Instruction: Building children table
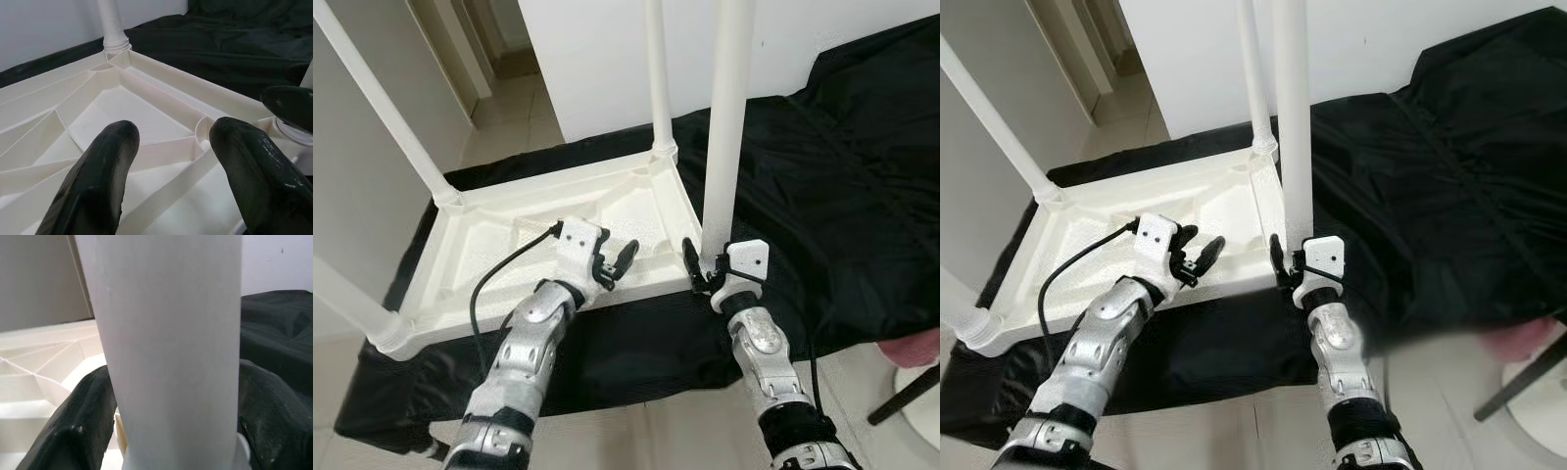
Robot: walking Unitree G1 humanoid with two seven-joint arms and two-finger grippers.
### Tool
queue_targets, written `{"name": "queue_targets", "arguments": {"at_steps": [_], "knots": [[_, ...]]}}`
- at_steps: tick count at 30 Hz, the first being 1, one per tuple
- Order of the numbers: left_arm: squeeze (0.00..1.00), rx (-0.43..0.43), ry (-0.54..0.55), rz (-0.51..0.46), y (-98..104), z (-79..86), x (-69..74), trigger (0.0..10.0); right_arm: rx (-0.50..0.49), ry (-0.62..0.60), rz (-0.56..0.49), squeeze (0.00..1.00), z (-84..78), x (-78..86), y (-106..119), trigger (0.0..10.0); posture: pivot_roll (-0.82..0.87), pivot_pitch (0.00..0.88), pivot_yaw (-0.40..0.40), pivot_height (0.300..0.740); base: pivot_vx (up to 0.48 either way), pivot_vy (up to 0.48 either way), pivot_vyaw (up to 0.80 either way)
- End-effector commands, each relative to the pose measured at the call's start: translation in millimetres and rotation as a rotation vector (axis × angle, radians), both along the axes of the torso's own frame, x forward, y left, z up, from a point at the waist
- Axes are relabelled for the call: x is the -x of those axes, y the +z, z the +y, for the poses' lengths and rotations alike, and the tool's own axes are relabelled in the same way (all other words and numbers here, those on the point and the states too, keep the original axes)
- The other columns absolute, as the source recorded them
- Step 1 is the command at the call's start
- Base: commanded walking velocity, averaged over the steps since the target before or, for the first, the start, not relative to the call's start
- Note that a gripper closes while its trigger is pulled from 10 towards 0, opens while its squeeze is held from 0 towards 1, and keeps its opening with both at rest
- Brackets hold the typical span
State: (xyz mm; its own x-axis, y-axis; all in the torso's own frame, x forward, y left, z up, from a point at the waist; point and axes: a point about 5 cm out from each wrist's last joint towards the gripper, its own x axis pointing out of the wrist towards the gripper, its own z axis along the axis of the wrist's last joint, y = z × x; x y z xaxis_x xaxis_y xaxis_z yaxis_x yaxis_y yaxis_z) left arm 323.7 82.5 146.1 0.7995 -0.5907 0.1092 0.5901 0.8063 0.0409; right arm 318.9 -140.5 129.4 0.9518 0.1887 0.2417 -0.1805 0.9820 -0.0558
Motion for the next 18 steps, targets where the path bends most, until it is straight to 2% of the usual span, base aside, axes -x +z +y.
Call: {"name": "queue_targets", "arguments": {"at_steps": [1,3,9,10,12,18], "knots": [[0.00,-0.029,-0.035,-0.021,-0.3,4.0,3.8,10.0,-0.009,0.025,0.008,0.00,3.6,0.8,0.5,10.0,-0.05,0.000,0.129,0.740,0.000,0.000,0.00],[0.00,-0.046,-0.048,-0.029,-0.7,3.5,8.4,10.0,0.009,0.037,-0.008,0.00,-0.8,0.0,5.5,10.0,-0.03,0.000,0.103,0.740,0.000,0.000,0.00],[0.00,-0.072,-0.074,-0.032,-2.6,4.6,15.9,10.0,0.033,0.043,-0.017,0.00,-8.2,-4.8,10.5,10.0,-0.03,0.000,0.100,0.740,0.000,0.000,0.00],[0.00,-0.092,-0.107,-0.040,-2.8,4.2,20.5,10.0,0.043,0.068,-0.015,0.00,-9.0,-6.3,12.2,10.0,-0.02,0.000,0.069,0.740,0.000,0.000,0.00],[0.00,-0.129,-0.181,-0.053,-2.6,2.1,29.9,10.0,0.075,0.130,-0.013,0.00,-8.7,-7.8,15.4,10.0,-0.02,0.000,0.061,0.740,0.000,0.000,0.00],[0.00,-0.168,-0.255,-0.033,-7.9,-0.8,43.5,10.0,0.128,0.249,0.010,0.00,-9.4,-4.7,16.5,10.0,-0.02,0.000,0.052,0.740,0.000,0.000,0.00]]}}
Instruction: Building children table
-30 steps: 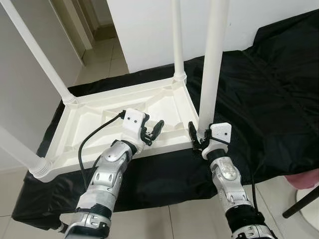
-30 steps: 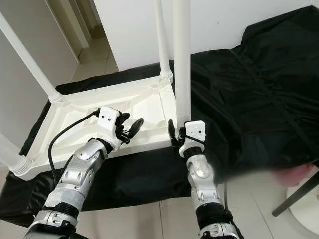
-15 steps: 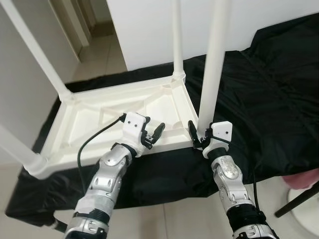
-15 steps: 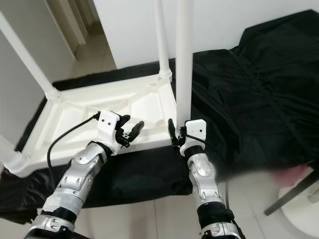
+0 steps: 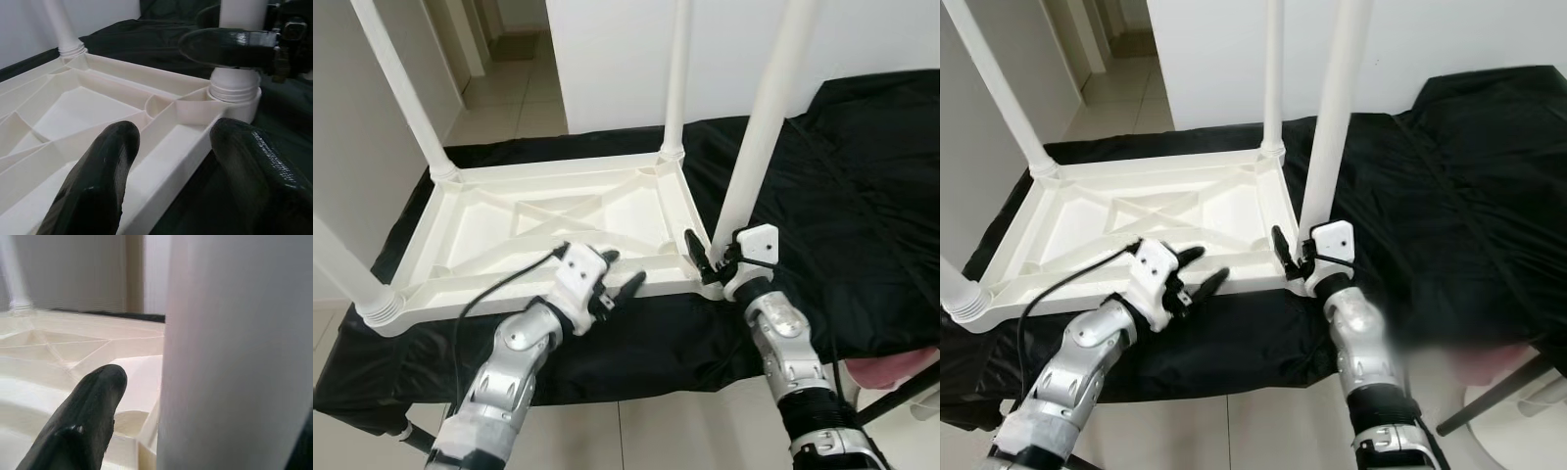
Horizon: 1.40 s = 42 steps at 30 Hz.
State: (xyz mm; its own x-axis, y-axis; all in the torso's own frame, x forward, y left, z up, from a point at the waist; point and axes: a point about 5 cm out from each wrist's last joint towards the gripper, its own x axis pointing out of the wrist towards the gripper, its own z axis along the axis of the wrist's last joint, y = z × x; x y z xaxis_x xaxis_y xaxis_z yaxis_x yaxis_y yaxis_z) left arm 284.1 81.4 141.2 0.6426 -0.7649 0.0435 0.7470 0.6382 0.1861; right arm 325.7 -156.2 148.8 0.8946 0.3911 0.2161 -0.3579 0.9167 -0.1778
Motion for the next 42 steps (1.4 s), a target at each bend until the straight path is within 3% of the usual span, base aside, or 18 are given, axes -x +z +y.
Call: {"name": "queue_targets", "arguments": {"at_steps": [1,6,14,15,16,17,18,19,22,23,33,34,42], "knots": [[0.00,-0.052,-0.070,0.025,-7.7,-0.5,10.6,10.0,0.022,0.079,0.030,0.00,5.0,2.5,-3.1,10.0,-0.02,0.000,0.050,0.740,0.000,0.000,0.00],[0.00,-0.106,-0.176,0.044,-13.2,-4.1,27.7,10.0,0.073,0.142,0.052,0.00,0.0,2.9,-5.4,10.0,-0.02,0.000,0.059,0.740,0.000,0.000,0.00],[0.00,-0.100,-0.163,0.059,-10.0,-9.3,25.2,10.0,0.132,0.190,0.104,0.00,-11.3,1.8,-11.2,10.0,-0.02,0.000,0.060,0.740,0.000,0.000,0.00],[0.00,-0.097,-0.162,0.064,-9.4,-10.5,25.2,10.0,0.134,0.191,0.113,0.00,-13.5,0.9,-11.6,9.6,-0.02,0.000,0.061,0.740,0.000,0.000,0.00],[0.00,-0.095,-0.164,0.070,-9.1,-12.2,25.5,10.0,0.136,0.191,0.122,0.00,-15.6,-0.2,-12.5,8.0,-0.02,0.000,0.059,0.740,0.000,0.000,0.00],[0.00,-0.095,-0.165,0.072,-8.9,-13.7,25.8,10.0,0.136,0.194,0.135,0.00,-17.0,-1.0,-13.9,5.0,-0.02,0.000,0.059,0.740,0.000,0.000,0.00],[0.00,-0.095,-0.165,0.072,-8.9,-13.7,25.8,10.0,0.136,0.194,0.135,0.00,-17.0,-1.0,-13.9,5.0,-0.02,0.000,0.059,0.740,0.000,0.000,0.00],[0.00,-0.101,-0.166,0.069,-8.2,-15.6,26.0,10.0,0.136,0.199,0.148,0.00,-18.0,-1.8,-15.9,4.0,-0.01,0.000,0.059,0.740,0.000,0.000,0.00],[0.00,-0.106,-0.166,0.065,-7.8,-16.7,26.2,10.0,0.136,0.203,0.156,0.00,-18.4,-2.3,-17.3,4.0,-0.01,0.000,0.059,0.740,0.000,0.000,0.00],[0.00,-0.106,-0.166,0.062,-5.8,-17.7,26.4,10.0,0.132,0.204,0.174,0.00,-19.1,-3.4,-21.1,0.0,-0.01,0.000,0.061,0.740,0.000,0.000,0.00],[0.00,-0.098,-0.150,0.059,-3.8,-18.4,26.5,10.0,0.083,0.171,0.195,0.00,-20.5,-3.6,-26.4,0.0,0.00,0.000,0.063,0.740,0.000,0.000,0.00],[0.00,-0.097,-0.145,0.060,-3.9,-18.3,26.5,10.0,0.068,0.150,0.196,0.00,-19.7,-3.4,-26.5,10.0,0.00,0.000,0.060,0.740,0.000,0.000,0.00],[0.00,-0.093,-0.111,0.061,-3.7,-16.7,23.5,10.0,-0.022,-0.016,0.210,0.00,-11.0,-3.2,-29.3,10.0,0.01,0.000,0.057,0.740,0.000,0.000,0.00]]}}
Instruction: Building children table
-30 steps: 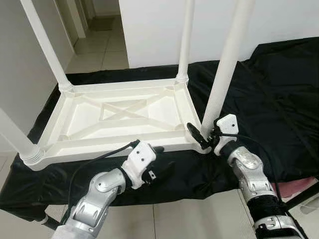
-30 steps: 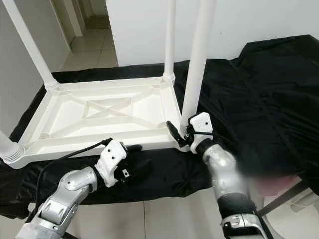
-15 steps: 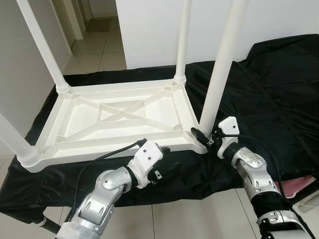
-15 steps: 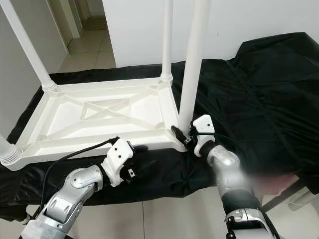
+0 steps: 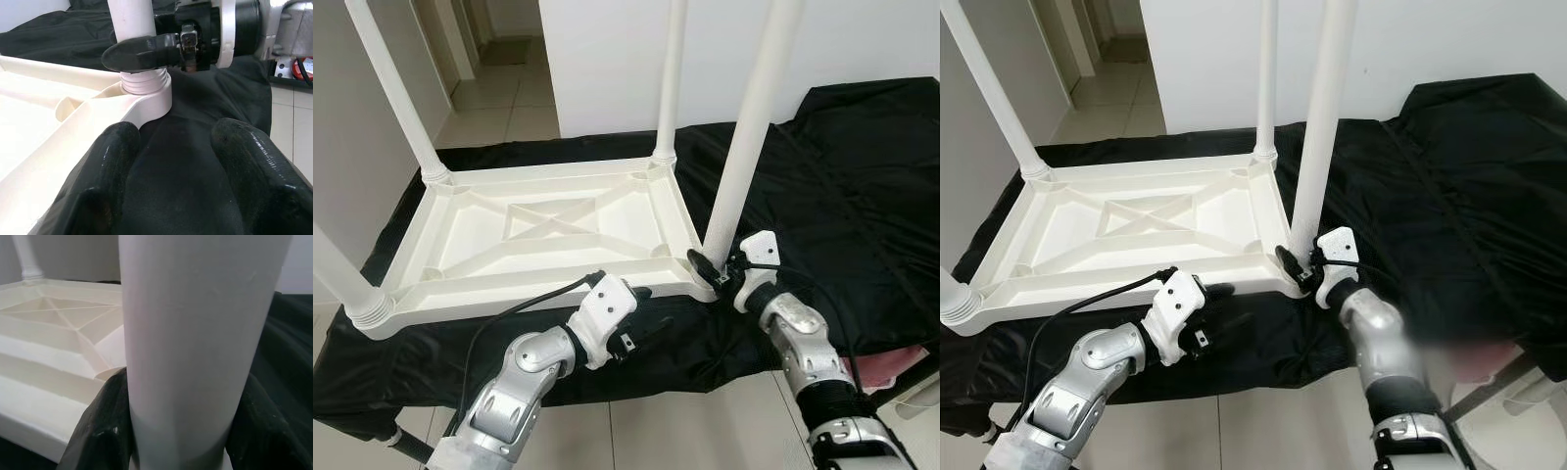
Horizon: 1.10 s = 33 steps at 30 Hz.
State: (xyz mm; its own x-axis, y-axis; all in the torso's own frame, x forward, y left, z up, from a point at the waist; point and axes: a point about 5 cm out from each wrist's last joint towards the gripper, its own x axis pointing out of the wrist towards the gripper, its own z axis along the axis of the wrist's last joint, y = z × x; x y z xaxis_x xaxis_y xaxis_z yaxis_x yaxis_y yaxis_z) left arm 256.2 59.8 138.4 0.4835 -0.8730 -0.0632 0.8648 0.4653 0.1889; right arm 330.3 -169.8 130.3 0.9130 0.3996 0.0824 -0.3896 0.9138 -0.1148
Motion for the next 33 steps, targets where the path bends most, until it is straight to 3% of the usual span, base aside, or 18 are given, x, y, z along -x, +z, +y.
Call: {"name": "queue_targets", "arguments": {"at_steps": [1,6,9,16,20,23,32,33], "knots": [[0.00,-0.005,0.086,0.000,-0.8,5.2,-5.0,10.0,-0.020,-0.043,0.060,0.00,3.6,1.6,-10.7,10.0,0.01,0.000,0.057,0.740,0.000,0.000,0.00],[0.00,-0.003,0.116,-0.004,-0.5,8.5,-9.9,10.0,-0.060,-0.107,0.051,0.00,15.5,8.0,-10.7,10.0,0.00,0.000,0.054,0.740,0.000,0.000,0.00],[0.00,0.003,0.126,-0.003,1.0,10.0,-12.9,10.0,-0.120,-0.243,0.066,0.00,21.9,12.7,-12.5,10.0,0.00,0.000,0.051,0.740,0.000,0.000,0.00],[0.00,0.005,0.130,-0.008,1.4,9.3,-14.7,10.0,-0.179,-0.398,0.092,0.00,31.4,18.5,-14.3,10.0,0.00,0.000,0.040,0.740,0.000,0.000,0.00],[0.00,0.020,0.136,-0.008,1.8,6.8,-15.6,10.0,-0.233,-0.506,0.092,0.00,51.7,25.0,-13.2,10.0,0.00,0.000,0.030,0.740,0.000,0.000,0.00],[0.00,0.019,0.136,-0.007,0.8,6.1,-15.3,10.0,-0.251,-0.484,0.059,0.00,57.0,26.2,-6.3,10.0,0.00,0.000,0.026,0.740,0.000,0.000,0.00],[0.00,0.019,0.151,-0.013,1.1,10.8,-18.2,10.0,-0.237,-0.485,0.032,0.00,48.9,28.0,-3.3,10.0,-0.01,0.000,0.014,0.740,0.000,0.000,0.00],[0.00,0.021,0.159,-0.013,0.9,11.3,-18.9,10.0,-0.235,-0.491,0.033,0.65,46.1,27.9,-3.6,10.0,-0.01,0.000,0.013,0.740,0.000,0.000,0.00]]}}
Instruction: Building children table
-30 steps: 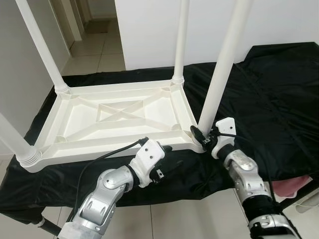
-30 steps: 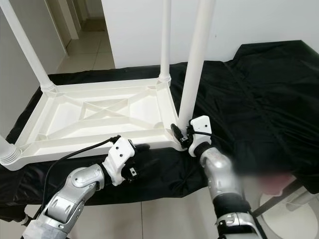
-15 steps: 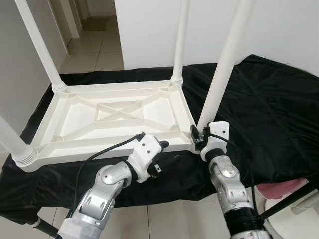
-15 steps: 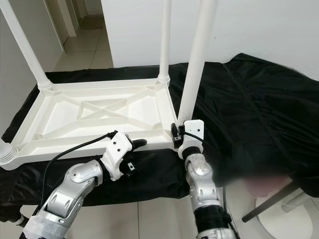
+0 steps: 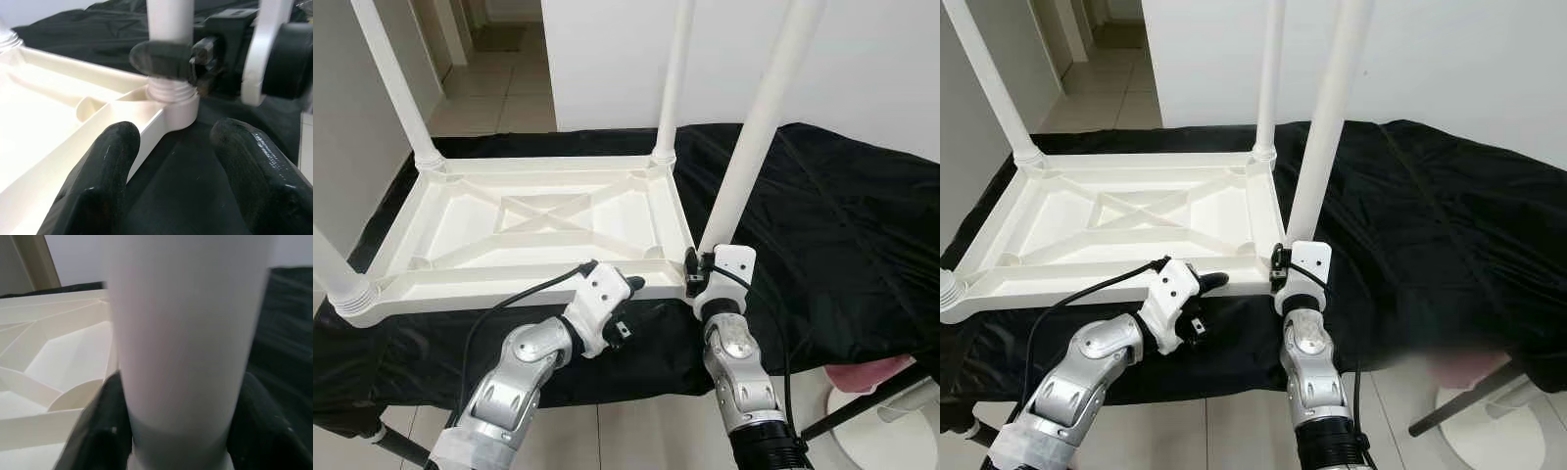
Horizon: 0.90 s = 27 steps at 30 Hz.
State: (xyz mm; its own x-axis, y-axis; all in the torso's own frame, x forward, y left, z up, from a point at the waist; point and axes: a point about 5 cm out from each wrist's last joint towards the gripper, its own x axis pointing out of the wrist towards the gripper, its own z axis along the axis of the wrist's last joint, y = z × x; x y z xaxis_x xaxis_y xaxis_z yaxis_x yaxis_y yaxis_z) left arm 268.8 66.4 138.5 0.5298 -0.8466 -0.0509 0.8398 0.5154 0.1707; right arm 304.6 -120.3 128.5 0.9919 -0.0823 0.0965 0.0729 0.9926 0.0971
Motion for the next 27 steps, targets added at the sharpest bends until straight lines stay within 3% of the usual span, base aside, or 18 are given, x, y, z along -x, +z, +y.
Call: {"name": "queue_targets", "arguments": {"at_steps": [1,2,9,14,15,16,17,18,19,27], "knots": [[0.00,0.000,0.104,-0.022,0.8,4.8,-6.2,10.0,-0.023,-0.016,0.008,0.65,-3.4,2.2,-1.8,10.0,-0.01,0.000,0.013,0.740,0.000,0.000,0.00],[0.00,0.003,0.109,-0.021,0.6,4.7,-6.4,10.0,-0.034,-0.016,0.000,1.00,-5.2,2.3,-1.0,10.0,-0.01,0.000,0.013,0.740,0.000,0.000,0.00],[0.00,0.002,0.105,-0.023,-0.4,3.0,-4.1,10.0,-0.013,-0.022,-0.020,1.00,-12.9,2.6,1.3,10.0,0.00,0.000,0.012,0.740,0.000,0.000,0.00],[0.00,-0.007,0.115,-0.038,-0.5,4.7,-3.4,10.0,-0.008,0.119,-0.035,1.00,-26.8,2.4,0.6,10.0,0.00,0.000,0.010,0.740,0.000,0.000,0.00],[0.00,-0.007,0.115,-0.039,-0.5,4.5,-3.2,10.0,-0.001,0.142,-0.028,0.82,-28.8,1.8,-0.5,10.0,0.00,0.000,0.010,0.740,0.000,0.000,0.00],[0.00,-0.007,0.115,-0.039,-0.5,4.5,-3.2,10.0,-0.001,0.142,-0.028,0.82,-28.8,1.8,-0.5,10.0,0.00,0.000,0.010,0.740,0.000,0.000,0.00],[0.00,-0.007,0.113,-0.039,-0.9,4.2,-2.9,10.0,0.015,0.158,-0.026,0.23,-30.6,1.4,-1.0,10.0,0.00,0.000,0.012,0.740,0.000,0.000,0.00],[0.00,-0.007,0.113,-0.039,-0.9,4.2,-2.9,10.0,0.015,0.158,-0.026,0.23,-30.6,1.4,-1.0,10.0,0.00,0.000,0.012,0.740,0.000,0.000,0.00],[0.00,-0.010,0.110,-0.037,-1.6,3.8,-2.6,10.0,0.024,0.173,-0.025,0.00,-32.2,1.1,-1.5,10.0,-0.01,0.000,0.013,0.740,0.000,0.000,0.00],[0.00,-0.013,0.024,0.027,-7.0,-2.2,5.9,10.0,0.157,0.374,-0.043,0.00,-38.9,-4.7,-1.3,10.0,-0.02,0.000,0.024,0.740,0.000,0.000,0.00]]}}
